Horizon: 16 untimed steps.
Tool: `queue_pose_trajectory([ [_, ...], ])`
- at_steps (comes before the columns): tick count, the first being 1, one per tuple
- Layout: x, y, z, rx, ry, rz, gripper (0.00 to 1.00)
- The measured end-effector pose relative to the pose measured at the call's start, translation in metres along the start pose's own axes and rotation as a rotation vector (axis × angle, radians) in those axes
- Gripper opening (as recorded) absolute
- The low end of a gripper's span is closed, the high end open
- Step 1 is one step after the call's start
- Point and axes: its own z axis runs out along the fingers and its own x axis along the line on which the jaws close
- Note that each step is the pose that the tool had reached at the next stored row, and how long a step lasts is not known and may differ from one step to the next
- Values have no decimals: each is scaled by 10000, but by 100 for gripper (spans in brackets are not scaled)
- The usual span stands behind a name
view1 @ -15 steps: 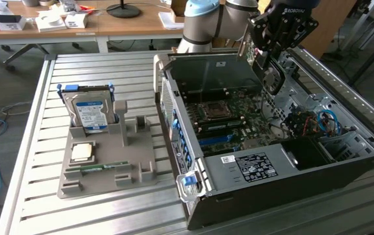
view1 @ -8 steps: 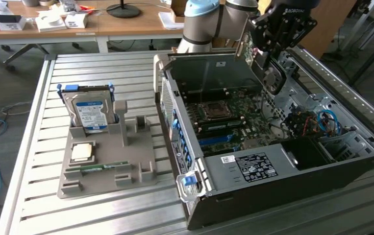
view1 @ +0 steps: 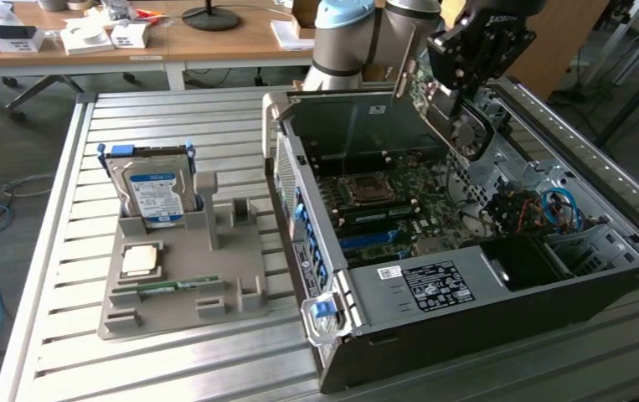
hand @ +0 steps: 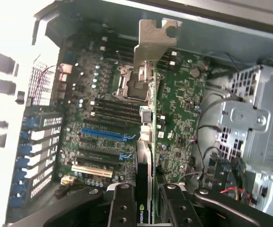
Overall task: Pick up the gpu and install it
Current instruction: 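Insert the gpu into the slot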
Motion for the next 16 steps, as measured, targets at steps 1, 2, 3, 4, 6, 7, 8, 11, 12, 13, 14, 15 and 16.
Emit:
queue_pose_trajectory([
  [1, 0, 0, 1, -6, 8, -178, 26],
  [2, 0, 0, 1, -12, 16, -360, 26],
  [3, 0, 0, 1, -17, 26, -549, 26],
  [4, 0, 0, 1, -22, 34, -729, 26],
  [6, 0, 0, 2, -34, 52, -1093, 26],
  [7, 0, 0, 3, -40, 60, -1273, 26],
  [8, 0, 0, 4, -46, 67, -1452, 26],
  [11, 0, 0, 6, -64, 93, -2002, 26],
  [12, 0, 0, 7, -69, 100, -2182, 26],
  [13, 0, 0, 8, -75, 109, -2361, 26],
  [14, 0, -1, 8, -81, 117, -2541, 26],
  [15, 0, 0, 9, -87, 125, -2719, 26],
  [16, 1, -1, 10, -93, 134, -2911, 26],
])
